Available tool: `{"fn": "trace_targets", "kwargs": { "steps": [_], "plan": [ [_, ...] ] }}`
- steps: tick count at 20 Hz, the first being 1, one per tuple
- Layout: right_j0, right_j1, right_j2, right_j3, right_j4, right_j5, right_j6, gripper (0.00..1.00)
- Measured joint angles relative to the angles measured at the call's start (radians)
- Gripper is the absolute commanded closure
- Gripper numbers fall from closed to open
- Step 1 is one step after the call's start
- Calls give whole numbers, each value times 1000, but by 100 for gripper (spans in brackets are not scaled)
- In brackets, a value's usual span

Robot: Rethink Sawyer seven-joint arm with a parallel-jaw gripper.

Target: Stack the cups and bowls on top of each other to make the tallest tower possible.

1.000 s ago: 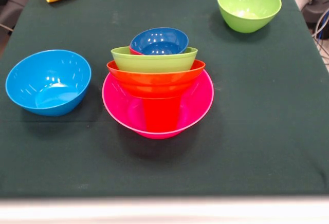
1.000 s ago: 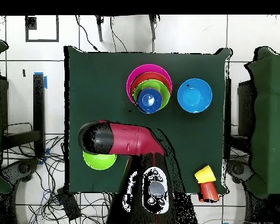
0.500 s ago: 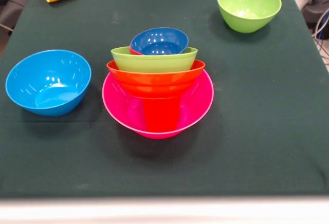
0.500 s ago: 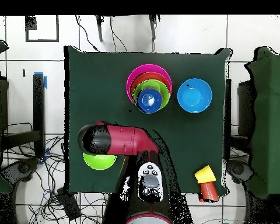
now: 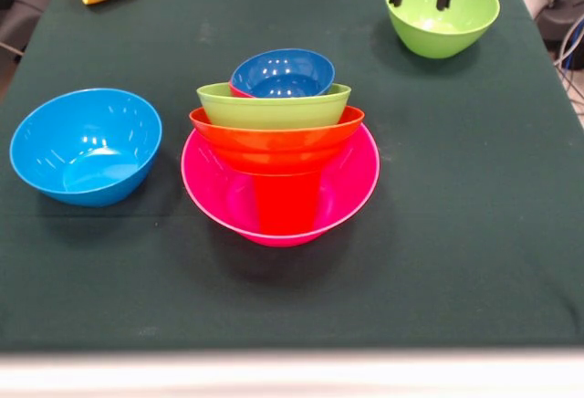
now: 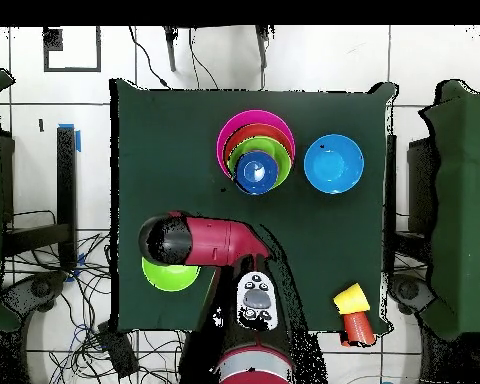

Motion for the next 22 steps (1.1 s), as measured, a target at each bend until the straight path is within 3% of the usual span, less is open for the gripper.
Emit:
{"fn": "trace_targets", "kwargs": {
  "steps": [14,22],
  "plan": [
    [-5,75,4,2,0,-41,0,0],
    [-55,84,32,33,-56,-89,0,0]
  ]
}}
